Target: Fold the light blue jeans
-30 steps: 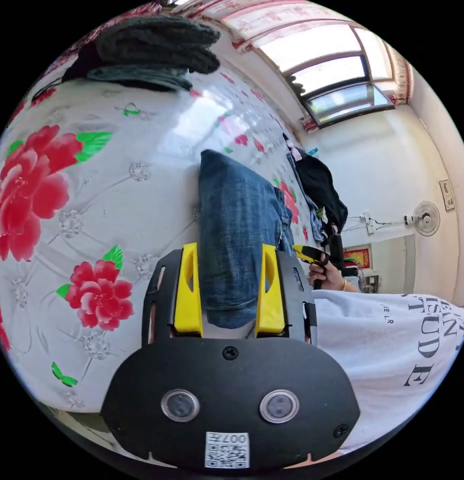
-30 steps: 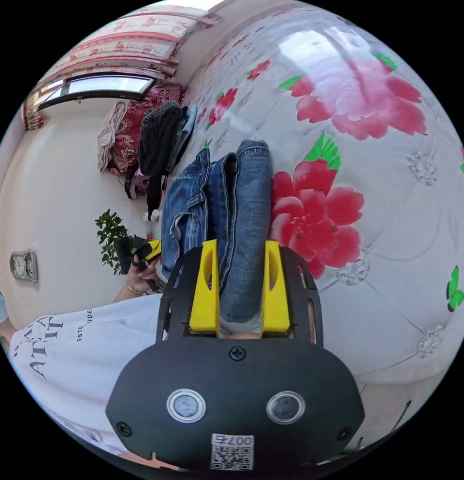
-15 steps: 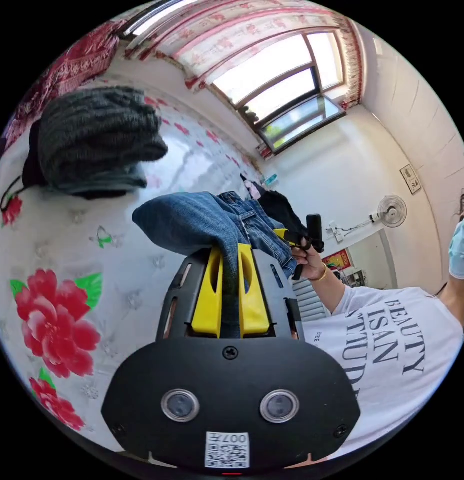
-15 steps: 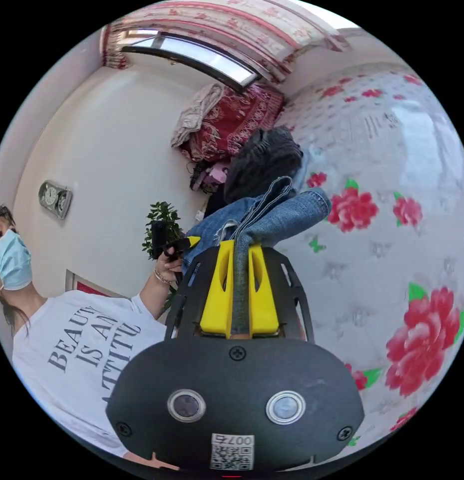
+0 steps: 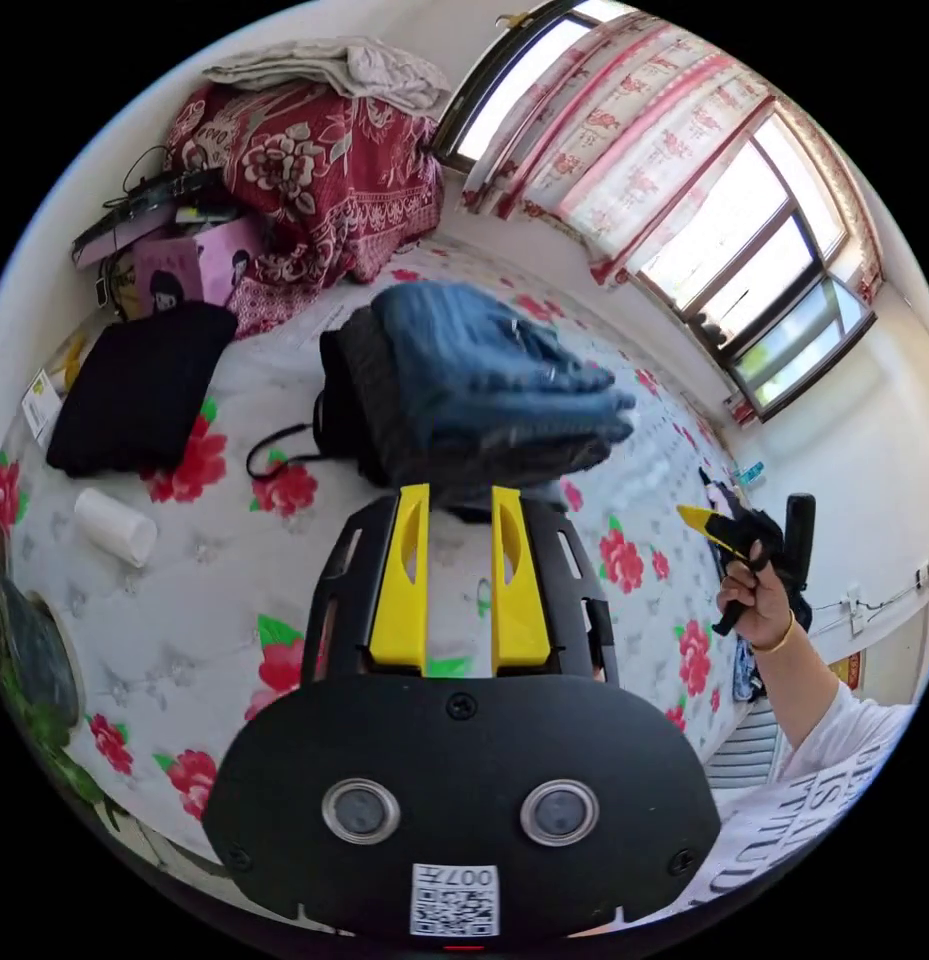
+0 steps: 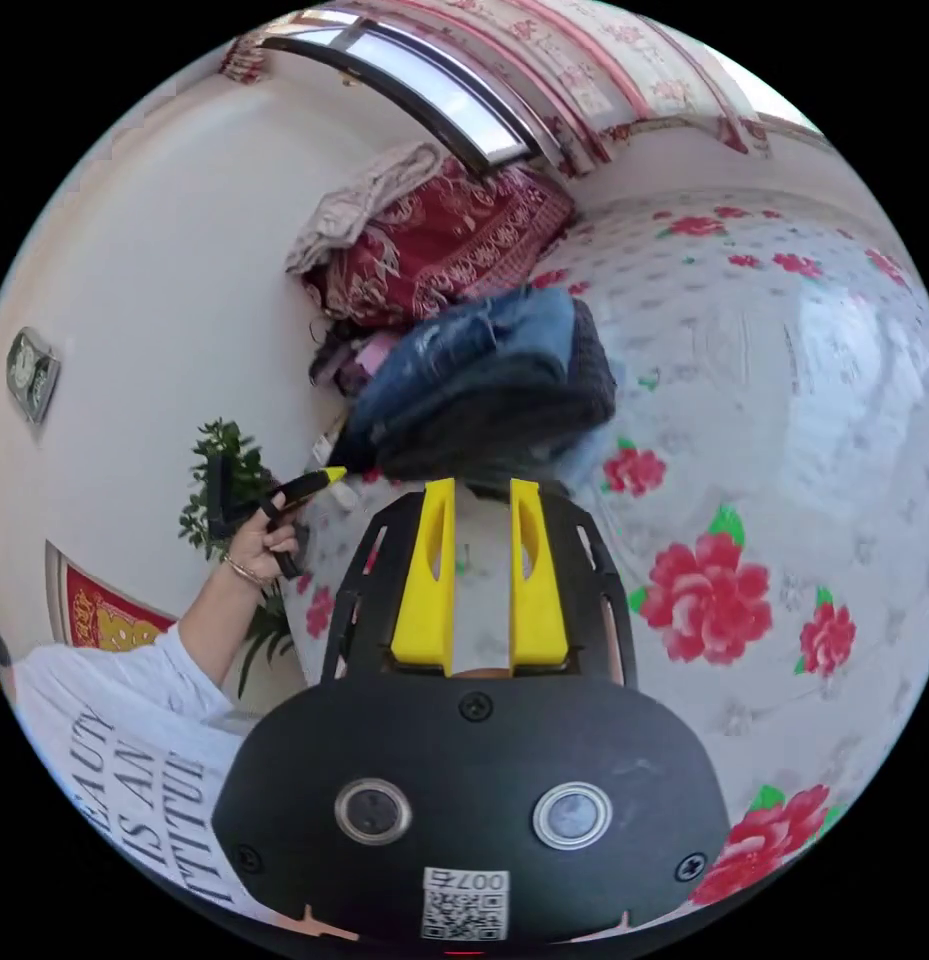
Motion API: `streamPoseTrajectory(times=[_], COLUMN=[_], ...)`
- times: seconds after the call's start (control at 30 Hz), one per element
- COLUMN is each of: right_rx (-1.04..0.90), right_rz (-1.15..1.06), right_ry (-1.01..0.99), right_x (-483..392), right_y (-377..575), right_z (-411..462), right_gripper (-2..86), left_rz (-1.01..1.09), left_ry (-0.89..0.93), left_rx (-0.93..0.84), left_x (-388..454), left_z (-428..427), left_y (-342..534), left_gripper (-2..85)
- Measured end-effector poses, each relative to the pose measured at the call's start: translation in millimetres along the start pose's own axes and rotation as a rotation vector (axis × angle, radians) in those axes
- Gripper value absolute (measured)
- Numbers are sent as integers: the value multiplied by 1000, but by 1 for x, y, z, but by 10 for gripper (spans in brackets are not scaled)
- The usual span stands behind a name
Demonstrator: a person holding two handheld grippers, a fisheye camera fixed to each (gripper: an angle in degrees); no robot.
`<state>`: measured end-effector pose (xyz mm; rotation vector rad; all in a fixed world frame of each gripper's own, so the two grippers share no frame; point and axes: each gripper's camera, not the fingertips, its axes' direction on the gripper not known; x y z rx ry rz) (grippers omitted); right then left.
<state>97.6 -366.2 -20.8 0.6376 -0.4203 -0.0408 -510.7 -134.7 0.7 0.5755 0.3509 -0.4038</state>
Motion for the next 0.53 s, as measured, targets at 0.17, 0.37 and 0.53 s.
streamPoseTrajectory(times=[0.17, 0.37, 0.53], right_rx=[-159, -30, 169], right_rz=[143, 387, 580], right_ry=[220, 534, 731], right_x=[84, 178, 245], right_y=[162, 244, 265], right_z=[-19, -152, -266], right_gripper=[73, 78, 86], left_rz=[71, 258, 328], left_ry=[-77, -45, 19], left_rx=[-197, -386, -500], left_x=[46, 138, 206], left_z=[51, 103, 155], left_y=[94, 127, 121], left_gripper=[96, 85, 83])
